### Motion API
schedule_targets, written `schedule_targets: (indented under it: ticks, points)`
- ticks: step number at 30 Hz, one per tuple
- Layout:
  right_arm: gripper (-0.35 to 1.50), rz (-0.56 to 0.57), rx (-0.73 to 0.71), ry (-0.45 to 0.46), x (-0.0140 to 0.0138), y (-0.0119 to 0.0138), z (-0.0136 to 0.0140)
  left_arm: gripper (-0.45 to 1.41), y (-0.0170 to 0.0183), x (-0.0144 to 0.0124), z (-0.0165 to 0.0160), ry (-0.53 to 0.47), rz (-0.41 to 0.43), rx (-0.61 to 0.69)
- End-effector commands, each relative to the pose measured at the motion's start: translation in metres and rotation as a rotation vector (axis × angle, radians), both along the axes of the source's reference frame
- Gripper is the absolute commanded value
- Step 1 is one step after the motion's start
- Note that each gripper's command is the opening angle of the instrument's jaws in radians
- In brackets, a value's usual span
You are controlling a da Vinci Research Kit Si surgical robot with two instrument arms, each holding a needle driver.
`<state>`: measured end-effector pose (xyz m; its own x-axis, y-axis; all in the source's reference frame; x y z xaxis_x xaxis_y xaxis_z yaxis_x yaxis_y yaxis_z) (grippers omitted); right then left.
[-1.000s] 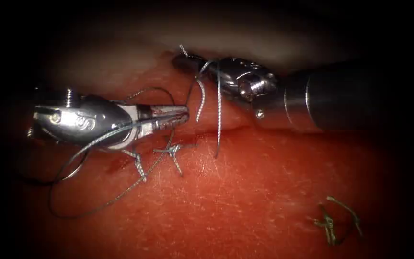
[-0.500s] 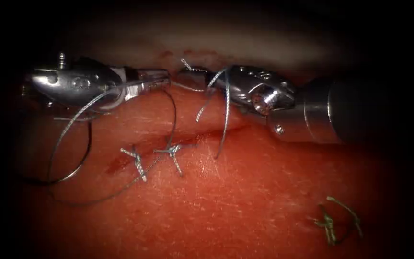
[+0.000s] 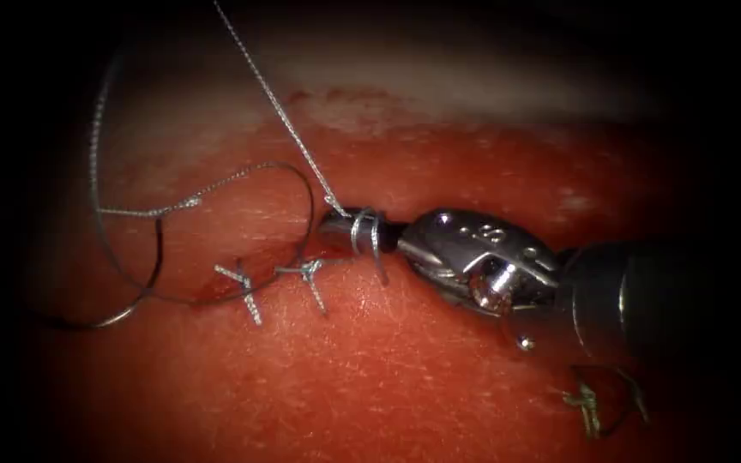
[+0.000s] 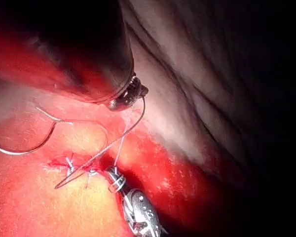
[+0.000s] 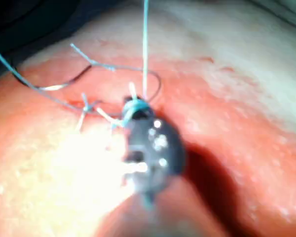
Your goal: Wound Closure
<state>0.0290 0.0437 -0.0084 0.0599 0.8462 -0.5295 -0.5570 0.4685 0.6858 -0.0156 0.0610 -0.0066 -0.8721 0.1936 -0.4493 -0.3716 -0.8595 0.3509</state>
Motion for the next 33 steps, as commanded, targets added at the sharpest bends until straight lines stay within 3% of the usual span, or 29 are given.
schedule_targets:
  ticks: [1, 4, 17, 33]
  points:
    - [-0.35, -0.001, 0.001, -0.001, 0.0002, -0.0008, 0.0007, -0.35, 0.0005, -0.0003, 0.0, -0.001, 0.005, -0.014]
    - [-0.35, -0.001, -0.003, -0.008, -0.0004, -0.0014, 0.0009, -0.35, 0.0027, 0.0001, -0.0026, 0.001, 0.008, -0.039]
    - [-0.35, 0.004, -0.017, -0.036, -0.004, -0.0043, 0.0002, -0.35, 0.0065, 0.0017, -0.0045, 0.014, 0.035, -0.069]
    - [-0.35, 0.029, -0.047, 0.002, -0.0043, -0.0053, -0.0009, -0.35, 0.0122, 0.004, -0.0076, 0.055, 0.091, -0.13]
